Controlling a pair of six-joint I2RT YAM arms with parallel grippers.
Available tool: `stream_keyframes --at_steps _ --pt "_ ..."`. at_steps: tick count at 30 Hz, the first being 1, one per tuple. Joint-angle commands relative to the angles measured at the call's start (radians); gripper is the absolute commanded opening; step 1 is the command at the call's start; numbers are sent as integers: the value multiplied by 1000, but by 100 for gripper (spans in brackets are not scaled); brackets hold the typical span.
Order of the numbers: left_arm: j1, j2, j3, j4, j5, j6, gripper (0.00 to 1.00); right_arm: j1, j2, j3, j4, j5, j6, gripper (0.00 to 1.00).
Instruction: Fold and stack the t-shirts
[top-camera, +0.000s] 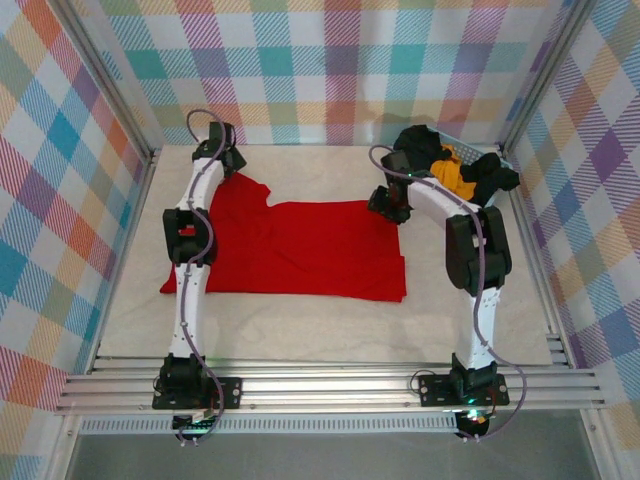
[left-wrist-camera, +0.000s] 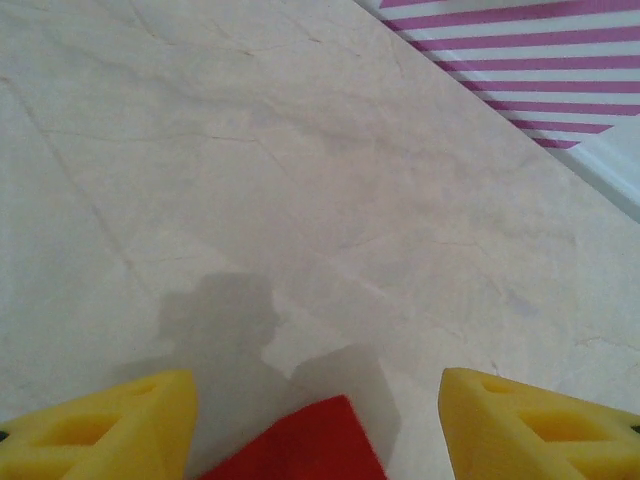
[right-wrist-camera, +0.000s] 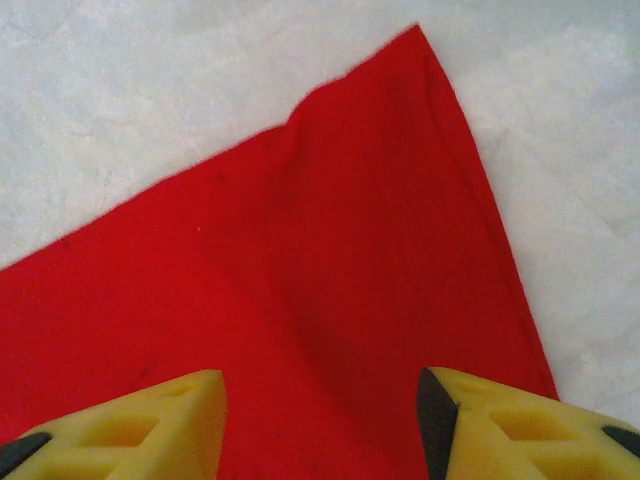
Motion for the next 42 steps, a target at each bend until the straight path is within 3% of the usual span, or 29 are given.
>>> stream_keyframes --at_steps 1,6,10,17,27,38,42 --pt "-19 53 38 -81 53 -36 63 6 -54 -7 34 -34 19 53" --pt "-67 68 46 -200 30 15 53 4 -63 9 34 -36 15 54" --pt "-70 71 43 -279 -19 -7 30 4 -66 31 23 -27 11 53" --pt "-60 53 50 -320 -35 -38 0 -3 -70 21 -13 90 49 54" --pt "-54 -77 18 -262 14 -32 0 -17 109 167 31 239 205 53" --pt "-36 -164 -14 -250 66 -42 0 -29 393 534 -250 264 222 50" --pt "-29 -185 -14 -245 89 -40 0 -36 422 553 -277 273 216 45"
